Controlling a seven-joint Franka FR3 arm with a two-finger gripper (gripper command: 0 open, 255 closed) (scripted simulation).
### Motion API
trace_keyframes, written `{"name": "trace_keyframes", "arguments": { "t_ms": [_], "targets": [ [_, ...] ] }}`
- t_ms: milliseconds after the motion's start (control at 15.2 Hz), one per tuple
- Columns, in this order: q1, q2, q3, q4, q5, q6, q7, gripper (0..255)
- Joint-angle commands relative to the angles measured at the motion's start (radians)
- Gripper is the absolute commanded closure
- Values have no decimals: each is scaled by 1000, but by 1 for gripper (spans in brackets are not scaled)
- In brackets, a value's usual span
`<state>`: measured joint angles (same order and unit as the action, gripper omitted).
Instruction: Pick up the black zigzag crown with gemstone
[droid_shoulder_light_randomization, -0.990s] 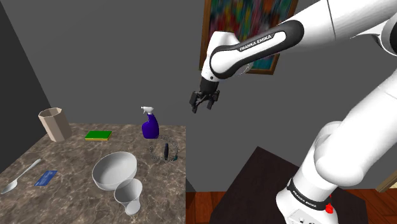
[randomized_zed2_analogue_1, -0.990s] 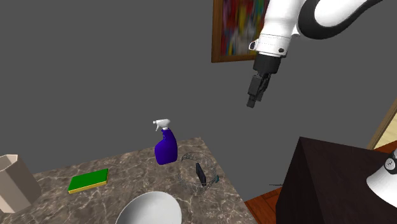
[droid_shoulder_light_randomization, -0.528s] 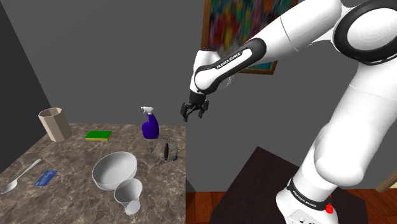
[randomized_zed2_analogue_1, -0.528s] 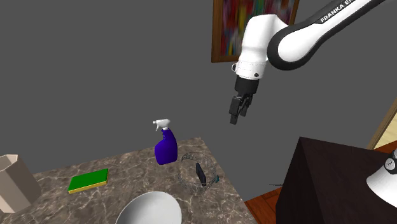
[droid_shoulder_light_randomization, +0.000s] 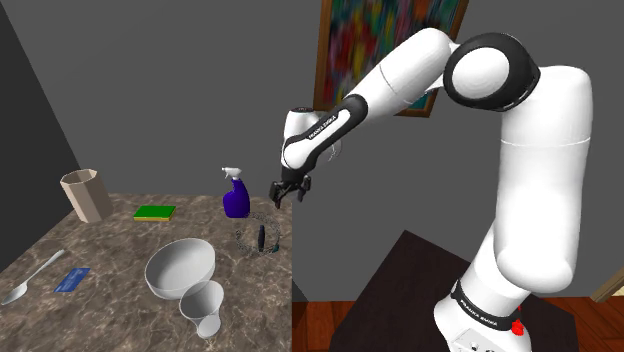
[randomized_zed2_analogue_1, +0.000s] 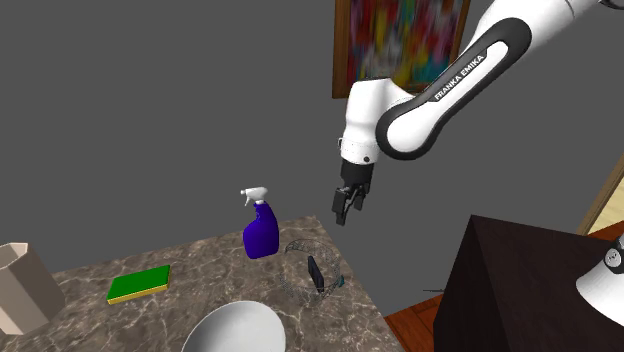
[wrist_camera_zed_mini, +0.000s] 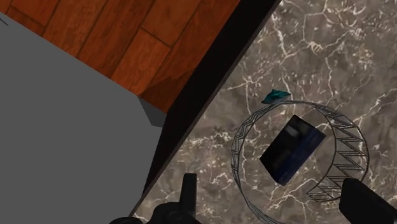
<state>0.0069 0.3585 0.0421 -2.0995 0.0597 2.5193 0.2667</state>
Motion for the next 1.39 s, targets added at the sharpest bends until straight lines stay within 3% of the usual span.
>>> {"name": "trace_keyframes", "arguments": {
  "t_ms": [0, 462, 1122, 1188, 1320],
  "targets": [
    [5, 82, -5, 63, -8, 10, 11, 0],
    [22, 361, -24, 306, -25, 15, 43, 0],
    [22, 451, -24, 341, -25, 70, 41, 0],
    [22, 451, -24, 340, -24, 71, 40, 255],
    [22, 450, -24, 340, -24, 71, 40, 255]
  ]
}}
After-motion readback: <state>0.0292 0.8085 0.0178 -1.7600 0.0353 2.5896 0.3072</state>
